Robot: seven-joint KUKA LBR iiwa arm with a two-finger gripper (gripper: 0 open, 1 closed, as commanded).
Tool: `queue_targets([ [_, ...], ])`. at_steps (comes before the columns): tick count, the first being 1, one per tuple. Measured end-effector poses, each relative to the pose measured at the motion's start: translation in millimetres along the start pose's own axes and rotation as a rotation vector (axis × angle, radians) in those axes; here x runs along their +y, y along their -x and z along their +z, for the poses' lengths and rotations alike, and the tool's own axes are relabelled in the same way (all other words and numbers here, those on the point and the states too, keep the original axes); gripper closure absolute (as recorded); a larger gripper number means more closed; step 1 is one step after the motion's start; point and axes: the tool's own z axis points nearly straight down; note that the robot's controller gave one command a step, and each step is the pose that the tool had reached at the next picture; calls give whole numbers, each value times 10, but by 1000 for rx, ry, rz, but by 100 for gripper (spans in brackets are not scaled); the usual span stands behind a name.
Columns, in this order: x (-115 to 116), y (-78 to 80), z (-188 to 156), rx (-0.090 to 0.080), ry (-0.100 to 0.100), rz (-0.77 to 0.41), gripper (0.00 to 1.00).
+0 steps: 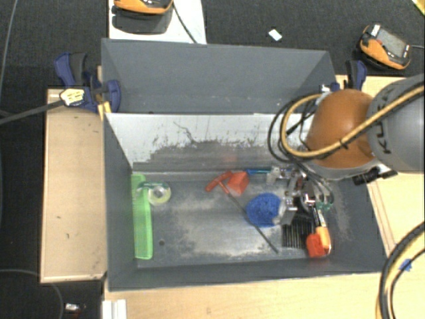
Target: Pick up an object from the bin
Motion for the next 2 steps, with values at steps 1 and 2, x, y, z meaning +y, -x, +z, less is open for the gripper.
queue_targets([
  [1, 95, 192, 376, -9, 2, 41, 0],
  [2, 213, -34, 343, -8, -1, 191, 100],
])
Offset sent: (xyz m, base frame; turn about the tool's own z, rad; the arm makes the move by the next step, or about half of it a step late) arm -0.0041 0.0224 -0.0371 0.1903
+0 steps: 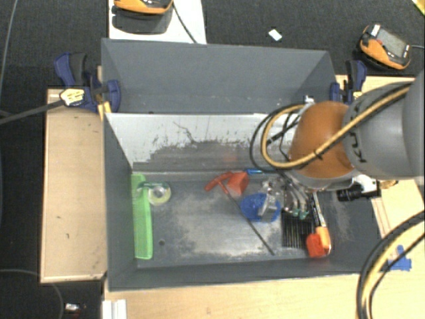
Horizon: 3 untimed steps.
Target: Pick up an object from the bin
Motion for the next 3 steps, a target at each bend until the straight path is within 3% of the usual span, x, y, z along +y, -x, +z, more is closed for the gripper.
queue_targets([
  [2, -1, -17, -117, 4, 0, 1, 100],
  [3, 6, -4, -426, 1, 1, 0, 100],
])
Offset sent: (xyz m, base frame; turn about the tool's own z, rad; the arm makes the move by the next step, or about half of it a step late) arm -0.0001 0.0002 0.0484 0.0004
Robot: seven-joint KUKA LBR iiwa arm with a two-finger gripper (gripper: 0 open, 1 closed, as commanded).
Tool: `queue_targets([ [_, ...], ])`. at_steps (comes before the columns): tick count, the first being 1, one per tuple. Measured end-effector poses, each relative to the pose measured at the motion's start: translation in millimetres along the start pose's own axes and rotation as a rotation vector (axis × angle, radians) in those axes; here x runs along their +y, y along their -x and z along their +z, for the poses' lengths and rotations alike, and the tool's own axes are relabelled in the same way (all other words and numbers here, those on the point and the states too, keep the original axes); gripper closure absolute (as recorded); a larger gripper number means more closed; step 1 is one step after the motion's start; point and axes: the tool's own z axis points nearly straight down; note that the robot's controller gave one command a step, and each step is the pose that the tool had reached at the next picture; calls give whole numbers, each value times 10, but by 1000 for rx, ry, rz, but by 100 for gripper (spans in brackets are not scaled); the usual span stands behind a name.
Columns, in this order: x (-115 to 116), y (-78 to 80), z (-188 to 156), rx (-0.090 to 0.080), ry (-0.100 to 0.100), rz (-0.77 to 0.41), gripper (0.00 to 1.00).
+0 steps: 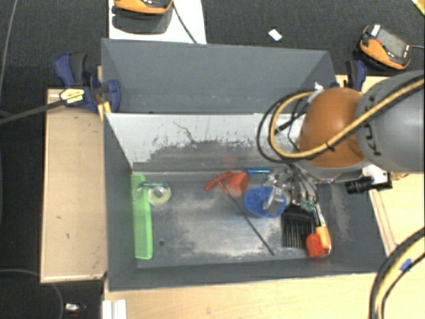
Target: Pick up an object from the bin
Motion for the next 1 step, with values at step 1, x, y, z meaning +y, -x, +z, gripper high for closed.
queue_targets([
  [1, 1, -1, -500, 4, 0, -1, 100],
])
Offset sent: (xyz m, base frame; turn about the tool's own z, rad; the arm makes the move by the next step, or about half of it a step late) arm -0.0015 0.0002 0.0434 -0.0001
